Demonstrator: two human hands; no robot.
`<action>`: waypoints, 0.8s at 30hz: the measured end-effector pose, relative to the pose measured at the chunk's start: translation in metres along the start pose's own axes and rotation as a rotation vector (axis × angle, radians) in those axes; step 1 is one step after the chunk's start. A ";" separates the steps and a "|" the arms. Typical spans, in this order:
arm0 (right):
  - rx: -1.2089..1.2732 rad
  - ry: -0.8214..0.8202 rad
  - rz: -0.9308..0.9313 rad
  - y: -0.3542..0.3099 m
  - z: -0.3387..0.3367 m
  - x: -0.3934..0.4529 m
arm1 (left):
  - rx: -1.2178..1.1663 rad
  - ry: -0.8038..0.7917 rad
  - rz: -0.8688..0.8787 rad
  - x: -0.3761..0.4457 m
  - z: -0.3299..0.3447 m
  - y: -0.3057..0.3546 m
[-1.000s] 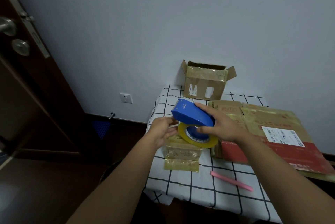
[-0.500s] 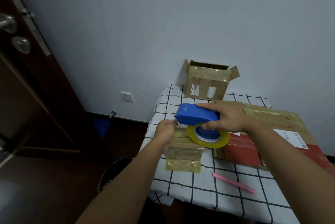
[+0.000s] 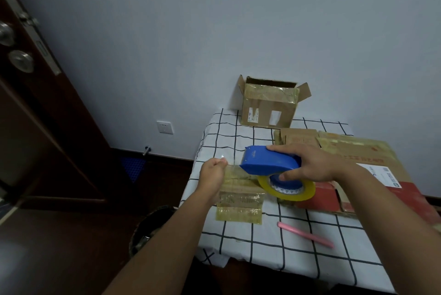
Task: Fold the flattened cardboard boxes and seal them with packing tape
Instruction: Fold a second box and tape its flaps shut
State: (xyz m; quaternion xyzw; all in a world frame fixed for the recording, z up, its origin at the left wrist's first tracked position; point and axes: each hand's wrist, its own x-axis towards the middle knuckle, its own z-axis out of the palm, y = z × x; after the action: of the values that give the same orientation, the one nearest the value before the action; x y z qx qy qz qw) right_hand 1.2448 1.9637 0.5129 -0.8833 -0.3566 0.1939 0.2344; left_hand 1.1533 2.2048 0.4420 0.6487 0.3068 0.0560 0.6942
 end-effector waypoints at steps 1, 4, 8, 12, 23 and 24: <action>-0.020 -0.007 0.003 -0.001 -0.001 0.001 | 0.001 0.004 -0.011 0.001 0.000 -0.001; -0.078 -0.030 0.007 -0.006 0.000 0.004 | -0.055 0.008 -0.045 -0.001 0.000 -0.003; -0.130 -0.045 0.004 -0.017 0.000 0.009 | -0.014 0.040 0.042 -0.002 -0.003 -0.001; -0.113 -0.067 0.003 -0.019 -0.002 0.011 | 0.142 0.076 0.092 -0.002 -0.008 -0.014; -0.148 -0.127 0.027 -0.011 -0.007 -0.001 | 0.026 0.101 0.028 0.002 -0.012 -0.016; -0.164 -0.133 0.025 -0.012 -0.004 0.000 | -0.001 0.088 0.036 0.002 -0.014 -0.017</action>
State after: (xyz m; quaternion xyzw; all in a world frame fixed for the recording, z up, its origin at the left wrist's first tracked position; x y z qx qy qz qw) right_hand 1.2407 1.9700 0.5228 -0.8892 -0.3749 0.2252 0.1346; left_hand 1.1423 2.2152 0.4262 0.6507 0.3253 0.0968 0.6792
